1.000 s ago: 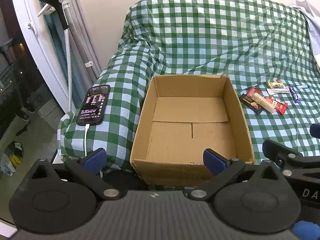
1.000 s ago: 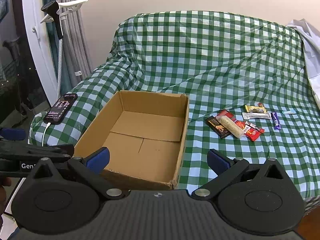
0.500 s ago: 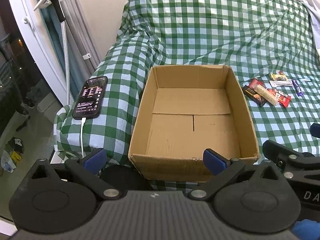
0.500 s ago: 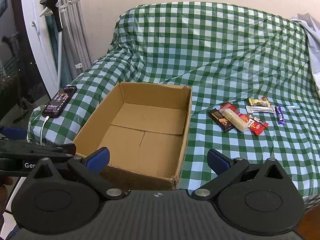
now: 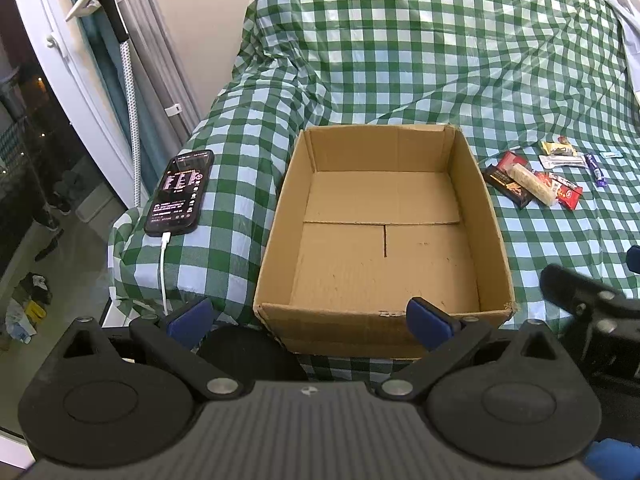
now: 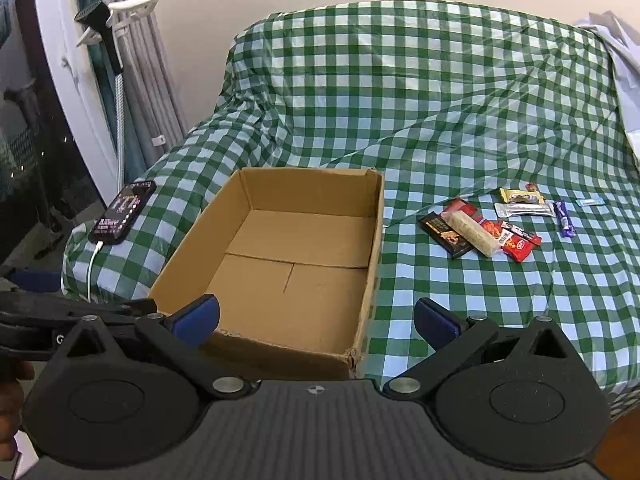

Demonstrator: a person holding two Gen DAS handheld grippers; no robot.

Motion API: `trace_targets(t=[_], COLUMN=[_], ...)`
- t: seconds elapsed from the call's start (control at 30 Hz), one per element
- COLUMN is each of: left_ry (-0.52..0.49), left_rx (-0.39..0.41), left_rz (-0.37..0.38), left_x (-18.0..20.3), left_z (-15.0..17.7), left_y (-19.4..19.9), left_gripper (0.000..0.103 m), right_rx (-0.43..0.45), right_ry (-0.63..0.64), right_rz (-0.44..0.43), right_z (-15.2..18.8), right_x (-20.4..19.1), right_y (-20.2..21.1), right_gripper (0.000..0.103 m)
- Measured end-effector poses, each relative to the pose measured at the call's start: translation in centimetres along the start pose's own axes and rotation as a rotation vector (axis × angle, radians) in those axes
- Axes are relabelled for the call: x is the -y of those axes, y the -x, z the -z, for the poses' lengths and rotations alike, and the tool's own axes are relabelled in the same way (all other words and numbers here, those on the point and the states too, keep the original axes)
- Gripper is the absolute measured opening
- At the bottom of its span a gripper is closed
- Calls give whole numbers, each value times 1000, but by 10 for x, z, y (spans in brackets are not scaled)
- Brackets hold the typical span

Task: Organize snacks
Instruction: 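Move both tools from the box toward the snack pile, then grasp the clear cracker pack with left tool while right tool grasps purple bar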

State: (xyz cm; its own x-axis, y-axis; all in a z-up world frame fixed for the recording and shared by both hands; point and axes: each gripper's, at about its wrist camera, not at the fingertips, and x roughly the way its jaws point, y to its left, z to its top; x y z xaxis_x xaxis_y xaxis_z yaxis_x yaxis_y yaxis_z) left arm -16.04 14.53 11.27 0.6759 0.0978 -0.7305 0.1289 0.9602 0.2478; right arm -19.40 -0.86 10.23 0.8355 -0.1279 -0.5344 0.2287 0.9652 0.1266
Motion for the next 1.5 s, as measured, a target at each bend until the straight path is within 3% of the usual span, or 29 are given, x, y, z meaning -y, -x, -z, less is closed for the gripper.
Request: trace_targets(t=[0.17, 0.33, 0.67, 0.83, 0.97, 1.13, 1.3, 1.5], left_ry=[-11, -14, -121, -120, -61, -28, -51, -56], left_rx=[-23, -52, -37, -118, -215, -284, -332, -414], left_rz=[34, 98, 191, 272, 302, 336, 306, 255], left_x=[15, 44, 151, 205, 250, 304, 358, 397], left_z=[-17, -47, -108, -136, -161, -189, -203, -202], left_y=[-7, -19, -54, -96, -150, -212, -274, -336], left_gripper=[103, 103, 103, 103, 103, 103, 103, 103], right_rx=[21, 55, 65, 79, 110, 115, 84, 41], right_ry=[-75, -127, -297, -353, -387, -368, -368, -360], right_rz=[2, 58, 200, 285, 345, 405, 432, 437], right_z=[-1, -3, -4, -9, -16, -27, -42, -57], right_x=[26, 66, 177, 239, 293, 358, 420, 473], right_y=[0, -6, -28, -48, -71, -122, -195, -280], right_gripper=[103, 103, 103, 103, 103, 103, 103, 103])
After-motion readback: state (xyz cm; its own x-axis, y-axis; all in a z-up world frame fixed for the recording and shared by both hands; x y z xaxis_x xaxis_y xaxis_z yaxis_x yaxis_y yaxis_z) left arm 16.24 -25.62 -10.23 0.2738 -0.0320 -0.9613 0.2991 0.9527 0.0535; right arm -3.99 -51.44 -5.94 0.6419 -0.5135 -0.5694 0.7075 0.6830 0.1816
